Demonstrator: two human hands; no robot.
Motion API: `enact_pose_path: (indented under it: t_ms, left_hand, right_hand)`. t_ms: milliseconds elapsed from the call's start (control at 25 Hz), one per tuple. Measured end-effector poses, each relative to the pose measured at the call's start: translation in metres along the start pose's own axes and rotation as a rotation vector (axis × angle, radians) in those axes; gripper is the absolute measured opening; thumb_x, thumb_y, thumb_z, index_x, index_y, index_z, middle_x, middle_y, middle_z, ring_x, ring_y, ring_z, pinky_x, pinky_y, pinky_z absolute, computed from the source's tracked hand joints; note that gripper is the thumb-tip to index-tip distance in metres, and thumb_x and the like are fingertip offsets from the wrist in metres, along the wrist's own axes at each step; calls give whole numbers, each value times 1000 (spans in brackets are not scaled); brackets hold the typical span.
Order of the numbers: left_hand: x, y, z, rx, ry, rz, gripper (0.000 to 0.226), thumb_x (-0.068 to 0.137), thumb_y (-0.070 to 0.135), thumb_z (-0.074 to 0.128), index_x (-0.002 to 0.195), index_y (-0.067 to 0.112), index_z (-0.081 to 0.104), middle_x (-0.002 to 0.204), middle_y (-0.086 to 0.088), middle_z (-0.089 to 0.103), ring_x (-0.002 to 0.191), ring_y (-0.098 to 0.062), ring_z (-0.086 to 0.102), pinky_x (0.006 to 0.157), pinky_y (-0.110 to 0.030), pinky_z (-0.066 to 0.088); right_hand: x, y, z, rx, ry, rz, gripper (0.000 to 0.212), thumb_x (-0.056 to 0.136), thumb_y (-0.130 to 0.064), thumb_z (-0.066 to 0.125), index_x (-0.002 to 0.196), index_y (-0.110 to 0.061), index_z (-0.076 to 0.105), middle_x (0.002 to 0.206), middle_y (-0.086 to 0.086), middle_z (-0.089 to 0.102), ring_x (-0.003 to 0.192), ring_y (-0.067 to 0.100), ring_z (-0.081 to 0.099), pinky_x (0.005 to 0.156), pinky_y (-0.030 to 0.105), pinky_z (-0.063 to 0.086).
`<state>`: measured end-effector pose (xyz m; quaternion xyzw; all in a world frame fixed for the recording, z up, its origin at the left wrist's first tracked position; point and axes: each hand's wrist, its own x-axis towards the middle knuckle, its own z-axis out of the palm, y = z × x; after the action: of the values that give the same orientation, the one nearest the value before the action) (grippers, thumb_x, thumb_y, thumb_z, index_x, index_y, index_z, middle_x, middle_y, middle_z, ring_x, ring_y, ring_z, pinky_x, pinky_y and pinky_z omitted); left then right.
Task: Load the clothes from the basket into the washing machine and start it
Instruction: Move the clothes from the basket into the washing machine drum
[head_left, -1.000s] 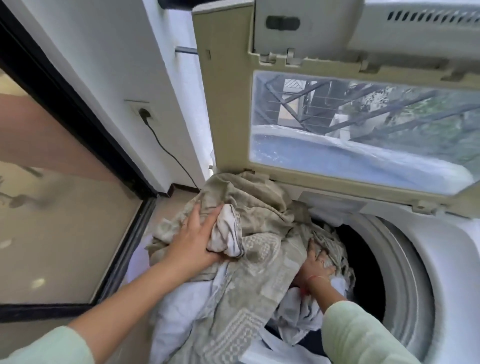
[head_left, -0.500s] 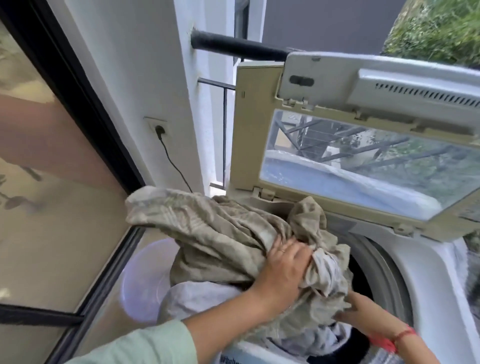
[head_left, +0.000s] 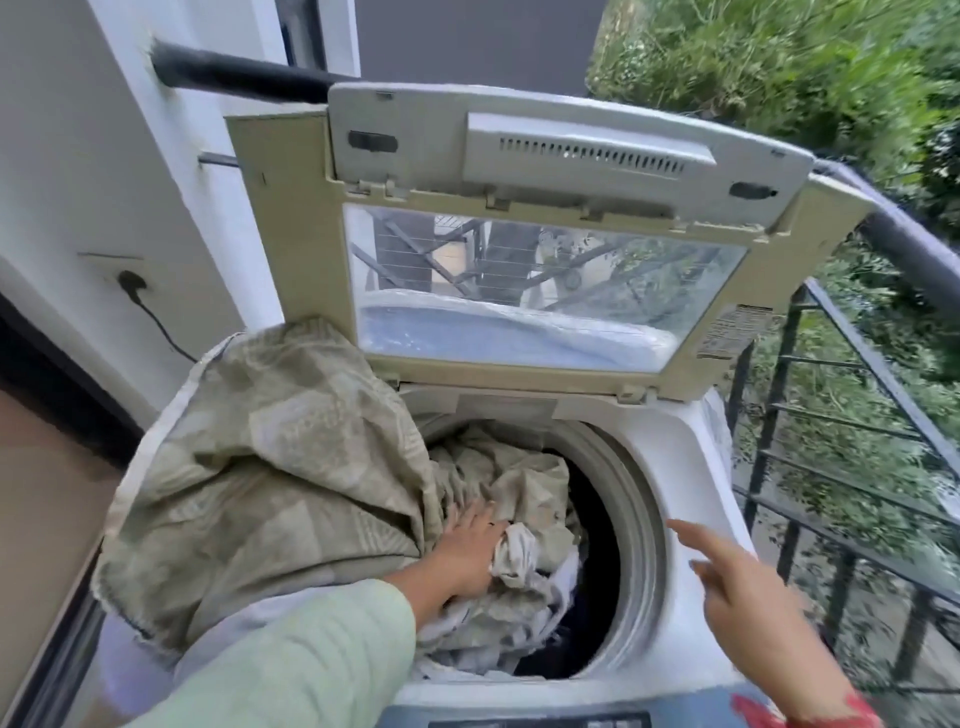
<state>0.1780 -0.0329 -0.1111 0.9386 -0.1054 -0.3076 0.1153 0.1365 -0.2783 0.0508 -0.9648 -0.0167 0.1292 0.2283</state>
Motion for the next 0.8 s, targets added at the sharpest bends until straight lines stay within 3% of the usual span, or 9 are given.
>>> enact_pose_path:
  t_ms: [80, 200, 320, 400, 440, 520, 600, 680, 800]
  left_hand:
    - [-13, -14, -1, -95, -113, 2, 85, 88, 36, 57, 150, 25, 2, 158, -5, -10, 145, -25, -10, 117, -42, -1]
    - [-62, -23, -46, -278, -24, 175, 64, 89, 38, 57, 145, 28, 29, 151, -3, 29, 138, -22, 28, 111, -36, 28]
    - [-137, -58, -91, -318, 801, 191, 49, 85, 52, 52, 130, 36, 45, 145, 7, 38, 142, -15, 20, 115, -40, 15]
    - [-168, -118, -91, -361, 1200, -144, 77, 70, 66, 56, 137, 37, 33, 150, 1, 28, 144, -19, 14, 115, -43, 10]
    - [-178, -150, -83, -486, 1188, -372, 101, 57, 73, 58, 144, 34, 23, 154, -3, 18, 145, -21, 10, 114, -42, 9]
    - [-182, -202, -54, -900, 859, -644, 144, 31, 80, 63, 150, 26, 1, 158, -7, 3, 145, -23, 6, 115, -42, 12]
    - [-169, -209, -23, -1231, 575, -469, 156, 22, 80, 73, 149, 20, 5, 154, -8, 23, 139, -24, 28, 114, -41, 25]
    - [-155, -183, -9, -1213, 554, -332, 125, 36, 73, 79, 139, 20, 33, 134, -5, 52, 122, -20, 51, 104, -38, 42]
    - [-151, -141, -7, -902, 869, -383, 58, 74, 38, 68, 123, 12, 51, 116, -12, 60, 109, -30, 57, 87, -35, 48]
  right_hand:
    - [0, -7, 13, 1, -39, -69, 54, 90, 4, 42, 129, -32, 50, 119, -5, 60, 111, 11, 58, 87, 22, 41]
    - [13, -37, 37, -1, -200, -134, 45, 93, -12, 50, 134, -30, 45, 131, -8, 52, 111, 7, 55, 93, 17, 40]
    - [37, -86, 64, -2, -233, -276, 64, 89, -28, 60, 144, -31, 26, 147, -6, 33, 130, 9, 38, 105, 21, 30]
    - [63, -114, 91, -124, -177, -282, 93, 81, -38, 67, 149, -36, 3, 157, -1, 7, 143, 20, 18, 112, 36, 25]
    - [78, -122, 107, -259, -166, -262, 104, 79, -41, 68, 147, -38, -10, 158, 0, -9, 145, 27, 8, 111, 48, 23]
    - [102, -131, 144, -504, -272, -188, 114, 78, -37, 69, 142, -39, -25, 154, 1, -28, 144, 39, -7, 107, 66, 16]
    - [109, -126, 173, -560, -442, -111, 114, 75, -37, 69, 145, -35, -21, 156, 2, -22, 143, 42, -8, 109, 67, 12]
    - [109, -122, 192, -444, -480, 35, 100, 73, -38, 63, 150, -18, 2, 157, 14, 5, 141, 43, 12, 112, 57, 21]
    - [94, -132, 200, -421, -291, -102, 45, 90, -27, 41, 133, -14, 44, 135, 14, 48, 122, 34, 47, 101, 41, 40]
